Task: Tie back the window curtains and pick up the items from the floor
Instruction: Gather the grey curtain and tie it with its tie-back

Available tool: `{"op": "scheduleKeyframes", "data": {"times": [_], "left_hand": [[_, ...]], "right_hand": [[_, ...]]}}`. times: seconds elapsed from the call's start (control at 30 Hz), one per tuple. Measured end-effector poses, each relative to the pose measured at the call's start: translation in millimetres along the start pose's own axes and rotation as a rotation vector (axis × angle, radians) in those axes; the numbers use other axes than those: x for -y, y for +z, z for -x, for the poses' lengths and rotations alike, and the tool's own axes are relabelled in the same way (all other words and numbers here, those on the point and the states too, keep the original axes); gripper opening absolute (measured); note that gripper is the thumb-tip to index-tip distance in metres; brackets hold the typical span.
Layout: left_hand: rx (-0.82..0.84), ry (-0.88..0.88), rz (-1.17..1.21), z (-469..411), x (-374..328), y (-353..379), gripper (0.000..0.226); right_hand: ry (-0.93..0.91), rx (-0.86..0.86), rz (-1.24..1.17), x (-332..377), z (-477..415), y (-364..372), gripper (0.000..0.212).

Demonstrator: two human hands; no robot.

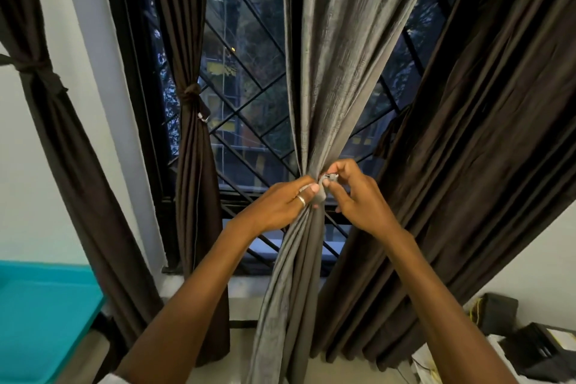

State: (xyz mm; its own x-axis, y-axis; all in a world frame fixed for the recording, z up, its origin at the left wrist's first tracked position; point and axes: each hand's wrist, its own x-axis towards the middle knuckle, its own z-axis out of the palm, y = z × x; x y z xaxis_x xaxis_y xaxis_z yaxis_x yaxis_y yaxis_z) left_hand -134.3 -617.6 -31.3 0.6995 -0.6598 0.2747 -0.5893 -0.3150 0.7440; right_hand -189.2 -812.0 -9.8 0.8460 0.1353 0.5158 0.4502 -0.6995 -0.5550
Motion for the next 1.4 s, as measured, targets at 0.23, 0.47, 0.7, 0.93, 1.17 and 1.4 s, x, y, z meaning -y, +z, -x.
{"op": "scheduleKeyframes", "data": {"times": [0.23,0.47,0.7,0.93,1.17,1.4], "left_hand": [[-0.084,0.034,-0.205,-0.1,8.1,0.1,0.035],[-0.396,0.238,-0.595,6.5,12.1,12.5,0.043],[-0.568,0.259,-0.421,7.2,13.2,28.6,0.038],[-0.582,0.125,-0.269,-1.2,11.1,31.2,0.036],[-0.594,0.056,-0.355,-18.1,4.2,33.0,0.045],[-0.517,-0.095,-0.491,-32.0,-13.5,41.1,0.038]], "right_hand": [[0.069,0.032,-0.015,-12.1,-7.1,5.2,0.011],[0.113,0.012,-0.147,-14.4,-13.6,6.6,0.014],[0.127,-0.201,-0.046,-21.8,-6.3,19.5,0.02],[-0.039,-0.153,0.088,-22.8,7.0,28.0,0.017],[-0.009,0.115,0.36,-22.5,5.6,14.0,0.038],[0.047,0.131,0.572,-27.8,-0.5,23.5,0.044]]}}
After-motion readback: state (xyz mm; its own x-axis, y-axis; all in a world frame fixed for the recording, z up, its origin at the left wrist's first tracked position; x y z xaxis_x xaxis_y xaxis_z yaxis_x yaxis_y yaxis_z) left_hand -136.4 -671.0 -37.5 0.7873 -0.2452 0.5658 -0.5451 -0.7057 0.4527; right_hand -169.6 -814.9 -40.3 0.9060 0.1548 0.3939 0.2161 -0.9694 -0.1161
